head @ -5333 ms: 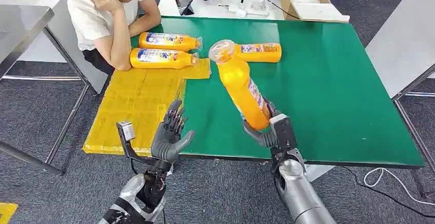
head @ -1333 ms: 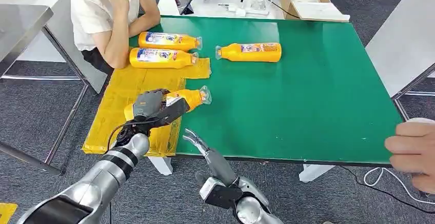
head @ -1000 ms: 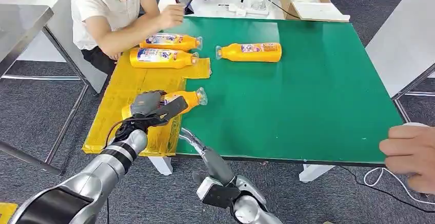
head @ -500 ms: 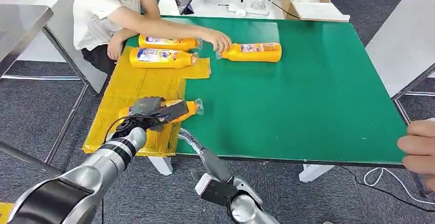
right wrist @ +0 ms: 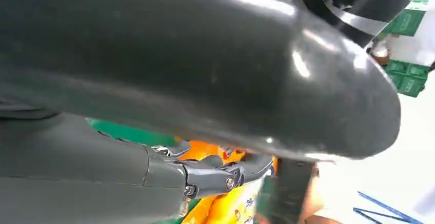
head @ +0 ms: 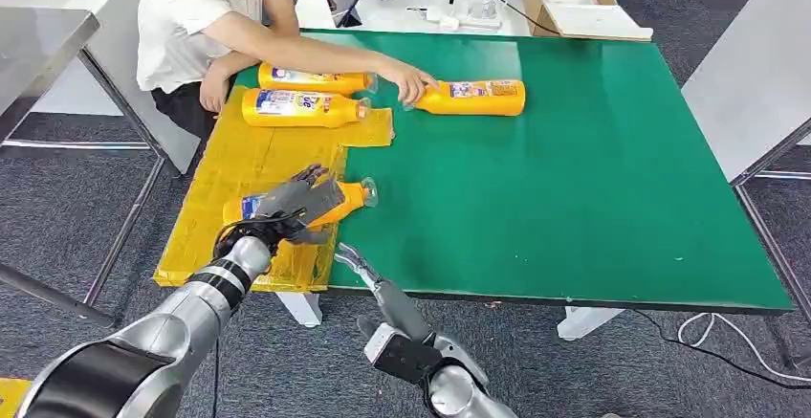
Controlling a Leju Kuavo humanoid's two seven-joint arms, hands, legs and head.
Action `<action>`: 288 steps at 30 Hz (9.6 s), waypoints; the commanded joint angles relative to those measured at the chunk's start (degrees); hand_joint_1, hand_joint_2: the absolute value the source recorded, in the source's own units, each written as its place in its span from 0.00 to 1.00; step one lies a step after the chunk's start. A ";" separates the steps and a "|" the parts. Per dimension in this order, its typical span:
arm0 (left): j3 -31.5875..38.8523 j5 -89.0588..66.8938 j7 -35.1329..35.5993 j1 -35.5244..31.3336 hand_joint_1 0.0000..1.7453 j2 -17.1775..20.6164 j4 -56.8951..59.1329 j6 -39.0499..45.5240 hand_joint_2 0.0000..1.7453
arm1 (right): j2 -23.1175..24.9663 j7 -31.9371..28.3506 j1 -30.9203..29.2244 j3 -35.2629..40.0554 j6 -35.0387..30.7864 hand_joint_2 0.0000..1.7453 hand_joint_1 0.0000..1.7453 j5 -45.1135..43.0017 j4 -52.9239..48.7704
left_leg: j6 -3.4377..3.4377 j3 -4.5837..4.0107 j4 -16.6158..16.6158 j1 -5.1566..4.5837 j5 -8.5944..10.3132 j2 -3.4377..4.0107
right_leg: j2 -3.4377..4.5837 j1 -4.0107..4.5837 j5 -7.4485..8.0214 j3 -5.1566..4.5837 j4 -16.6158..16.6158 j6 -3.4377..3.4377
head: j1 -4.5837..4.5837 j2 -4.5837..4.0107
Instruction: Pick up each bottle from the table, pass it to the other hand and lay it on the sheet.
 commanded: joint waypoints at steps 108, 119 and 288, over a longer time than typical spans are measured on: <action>-16.66 33.21 -10.83 30.51 0.00 -0.57 -49.98 0.71 1.00 | -10.85 40.94 -29.72 -8.23 3.73 1.00 1.00 36.41 38.21 | 0.01 0.34 -0.04 -0.03 -0.10 -0.10 | -0.13 0.02 -0.09 0.37 -0.14 -0.11 | 0.00 0.00; -17.02 36.00 -12.38 30.64 0.00 0.17 -50.41 0.39 1.00 | -9.15 19.87 -23.72 -21.71 4.55 1.00 1.00 18.08 33.95 | -0.06 0.62 -0.08 -0.04 -0.21 0.01 | -0.05 0.02 -0.16 0.61 -0.13 -0.20 | -0.04 0.00; 11.12 59.37 -10.34 21.03 0.00 -3.01 -27.40 -20.43 1.00 | -5.57 0.13 1.09 0.40 -7.68 0.00 0.00 -0.38 -10.13 | -0.09 0.67 -0.11 0.00 -0.20 0.16 | 0.11 0.04 -0.17 0.56 -0.02 -0.21 | 0.00 0.00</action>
